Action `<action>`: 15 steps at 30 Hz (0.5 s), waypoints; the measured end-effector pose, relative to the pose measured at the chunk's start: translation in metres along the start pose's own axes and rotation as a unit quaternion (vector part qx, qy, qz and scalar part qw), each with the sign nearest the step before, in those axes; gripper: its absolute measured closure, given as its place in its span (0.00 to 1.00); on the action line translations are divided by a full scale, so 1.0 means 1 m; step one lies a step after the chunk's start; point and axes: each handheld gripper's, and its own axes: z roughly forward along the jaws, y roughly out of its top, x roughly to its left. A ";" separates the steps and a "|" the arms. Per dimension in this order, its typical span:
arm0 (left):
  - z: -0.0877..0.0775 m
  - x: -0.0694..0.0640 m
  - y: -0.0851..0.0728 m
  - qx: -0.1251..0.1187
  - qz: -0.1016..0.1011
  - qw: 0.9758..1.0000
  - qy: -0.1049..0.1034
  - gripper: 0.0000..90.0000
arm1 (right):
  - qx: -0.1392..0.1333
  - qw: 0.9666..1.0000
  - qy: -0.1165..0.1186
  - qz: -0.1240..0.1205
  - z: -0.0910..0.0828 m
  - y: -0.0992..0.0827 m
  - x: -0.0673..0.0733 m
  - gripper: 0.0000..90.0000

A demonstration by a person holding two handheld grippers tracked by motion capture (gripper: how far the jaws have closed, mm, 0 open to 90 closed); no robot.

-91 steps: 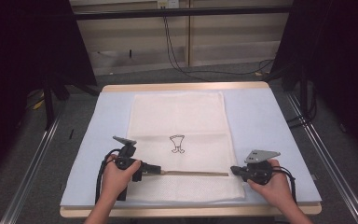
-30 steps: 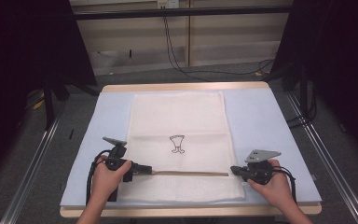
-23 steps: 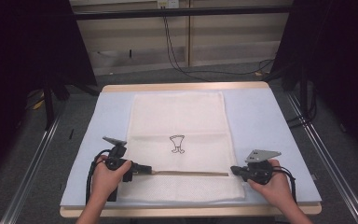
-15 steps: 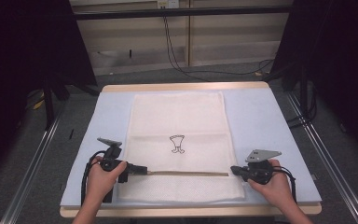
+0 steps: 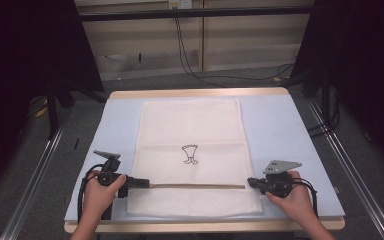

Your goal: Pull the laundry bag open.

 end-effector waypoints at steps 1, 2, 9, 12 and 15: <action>0.000 0.000 0.000 0.000 0.000 1.000 0.000 0.97 | 0.000 1.000 0.000 0.000 0.000 0.000 0.000 1.00; 0.000 0.000 0.000 -0.001 -0.001 1.000 0.001 0.97 | 0.000 1.000 -0.001 -0.001 0.000 0.000 0.000 1.00; -0.011 0.008 -0.004 -0.008 -0.007 1.000 0.018 0.97 | -0.001 1.000 0.001 0.001 0.000 0.000 0.000 1.00; -0.016 0.012 -0.006 -0.013 -0.011 1.000 0.012 0.97 | -0.001 1.000 0.001 0.001 0.000 0.000 0.000 1.00; -0.022 0.017 -0.008 -0.018 -0.016 1.000 0.011 0.97 | -0.001 1.000 0.000 -0.001 0.000 0.000 0.000 1.00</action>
